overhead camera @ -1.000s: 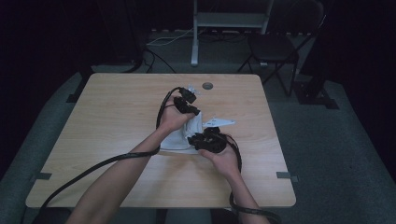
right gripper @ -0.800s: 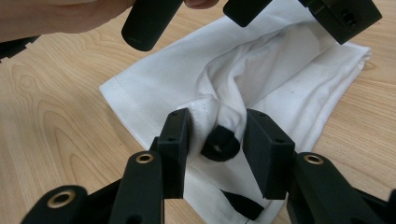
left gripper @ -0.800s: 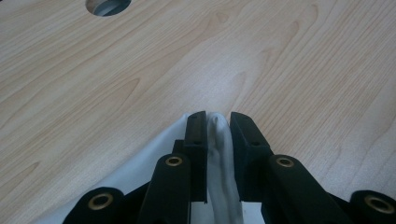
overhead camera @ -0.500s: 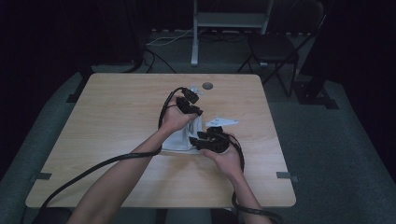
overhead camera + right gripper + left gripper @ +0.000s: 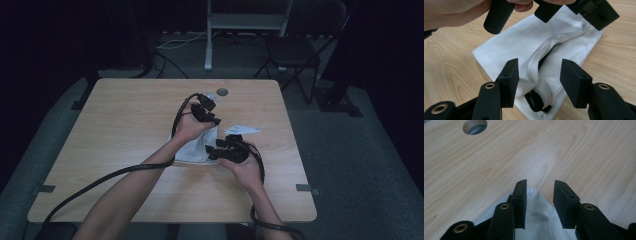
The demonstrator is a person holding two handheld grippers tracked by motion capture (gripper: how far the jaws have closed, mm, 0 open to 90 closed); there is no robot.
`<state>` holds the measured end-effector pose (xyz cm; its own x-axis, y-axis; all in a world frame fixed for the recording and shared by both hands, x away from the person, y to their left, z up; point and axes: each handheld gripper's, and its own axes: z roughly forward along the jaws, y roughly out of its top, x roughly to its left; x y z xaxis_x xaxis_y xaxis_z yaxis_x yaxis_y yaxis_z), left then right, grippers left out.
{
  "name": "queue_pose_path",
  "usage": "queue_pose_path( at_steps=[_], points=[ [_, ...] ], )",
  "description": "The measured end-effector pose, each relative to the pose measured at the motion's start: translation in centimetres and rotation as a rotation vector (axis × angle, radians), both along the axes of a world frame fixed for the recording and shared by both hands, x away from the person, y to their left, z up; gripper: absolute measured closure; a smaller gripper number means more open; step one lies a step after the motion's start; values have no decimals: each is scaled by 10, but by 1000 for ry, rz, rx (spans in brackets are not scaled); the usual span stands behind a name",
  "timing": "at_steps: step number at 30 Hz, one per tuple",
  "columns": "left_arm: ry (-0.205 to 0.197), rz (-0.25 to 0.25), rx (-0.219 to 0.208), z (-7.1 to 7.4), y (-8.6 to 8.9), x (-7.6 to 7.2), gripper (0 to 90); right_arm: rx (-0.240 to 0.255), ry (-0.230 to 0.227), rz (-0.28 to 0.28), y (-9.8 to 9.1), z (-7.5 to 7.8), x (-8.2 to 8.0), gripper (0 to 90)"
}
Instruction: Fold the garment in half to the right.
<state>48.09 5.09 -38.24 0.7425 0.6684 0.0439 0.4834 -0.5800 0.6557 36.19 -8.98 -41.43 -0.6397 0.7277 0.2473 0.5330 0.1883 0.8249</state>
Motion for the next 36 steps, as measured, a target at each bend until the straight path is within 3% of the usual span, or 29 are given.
queue_pose_path(
  at_steps=[4, 9, 16, 19, 23, 29, 36],
  points=[
    [-3, 10, 1, 2, 1, 0, 558, 5, 4, -7, 2, 1, 1, 462],
    [-26, 22, 33, 8, 8, 1, 471, -10, 4, 2, 10, 0, 2, 451],
    [-53, 63, 56, 9, 16, 5, 431, -49, 47, -6, 13, -10, 2, 648],
    [-65, 69, 69, 7, 15, 5, 430, -57, 56, -3, 11, -13, 1, 673],
    [-64, 84, 117, -1, 16, 7, 424, -58, 70, -1, 7, -15, 0, 681],
    [-65, 102, 113, -6, 16, 9, 413, -62, 78, 0, 4, -18, 0, 673],
    [-76, 108, 98, -1, 22, 9, 407, -65, 89, 2, 3, -21, -1, 667]
  ],
)
